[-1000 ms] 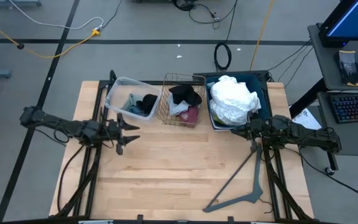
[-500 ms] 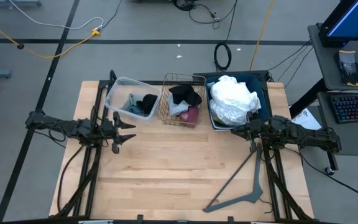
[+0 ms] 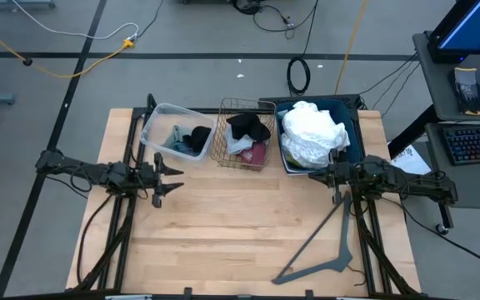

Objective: Pick & Place Cloths
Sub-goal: Return to Home Position

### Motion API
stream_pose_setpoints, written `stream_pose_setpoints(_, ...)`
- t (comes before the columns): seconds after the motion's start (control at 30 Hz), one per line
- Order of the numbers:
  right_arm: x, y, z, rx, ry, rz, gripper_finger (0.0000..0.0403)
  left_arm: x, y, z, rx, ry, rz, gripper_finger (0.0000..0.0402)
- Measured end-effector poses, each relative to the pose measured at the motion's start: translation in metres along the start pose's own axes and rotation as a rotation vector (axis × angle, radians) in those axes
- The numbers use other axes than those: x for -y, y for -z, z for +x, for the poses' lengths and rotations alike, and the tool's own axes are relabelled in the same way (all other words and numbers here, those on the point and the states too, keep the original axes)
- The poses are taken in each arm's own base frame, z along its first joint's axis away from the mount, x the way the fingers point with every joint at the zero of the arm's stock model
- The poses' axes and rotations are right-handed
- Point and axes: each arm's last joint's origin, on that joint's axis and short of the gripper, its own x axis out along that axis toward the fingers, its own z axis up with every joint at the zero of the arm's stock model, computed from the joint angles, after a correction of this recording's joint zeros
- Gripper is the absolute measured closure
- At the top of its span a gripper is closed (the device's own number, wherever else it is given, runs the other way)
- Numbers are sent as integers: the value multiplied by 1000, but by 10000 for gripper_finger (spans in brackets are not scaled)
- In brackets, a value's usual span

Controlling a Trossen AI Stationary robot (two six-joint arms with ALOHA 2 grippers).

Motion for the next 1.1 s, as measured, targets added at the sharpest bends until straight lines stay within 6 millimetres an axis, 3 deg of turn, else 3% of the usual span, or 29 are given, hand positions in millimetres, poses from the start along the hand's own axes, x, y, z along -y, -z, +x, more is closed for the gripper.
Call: stream_pose_setpoints(1.1, 0, 0, 0, -3, -3, -22, 399, 0, 0, 0, -1, 0, -41, 218)
